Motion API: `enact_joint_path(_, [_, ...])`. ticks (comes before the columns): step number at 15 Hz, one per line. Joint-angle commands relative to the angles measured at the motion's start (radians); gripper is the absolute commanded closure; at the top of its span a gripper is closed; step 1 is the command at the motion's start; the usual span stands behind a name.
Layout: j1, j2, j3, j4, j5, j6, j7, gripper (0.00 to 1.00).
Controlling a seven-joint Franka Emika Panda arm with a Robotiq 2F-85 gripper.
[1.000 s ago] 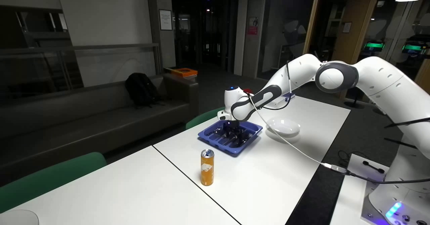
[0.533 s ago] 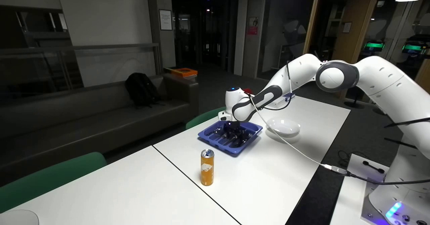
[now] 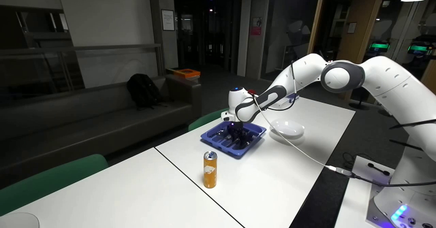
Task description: Move the white plate to the right, remove one silver spoon from the blue tray and place it behind the white plate
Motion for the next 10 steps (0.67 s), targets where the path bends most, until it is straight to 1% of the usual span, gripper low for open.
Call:
enact_joint_path(1, [-0.01,-0.048,0.004,-0.069,-0.003,0.032,0.012,0.69])
enact_joint_path(3, [-0.012,-0.053,0.004,-0.073,-0.003,0.032,0.01,0.85])
enact_joint_path(6, [-0.013,-0.051,0.005,-0.071,-0.002,0.031,0.01,0.89])
enact_joint_path(9, [-0.008,-0.053,0.002,-0.067,-0.004,0.023,0.017,0.95])
enact_joint_path(10, [-0.005,-0.058,0.001,-0.069,-0.005,0.021,0.022,0.95])
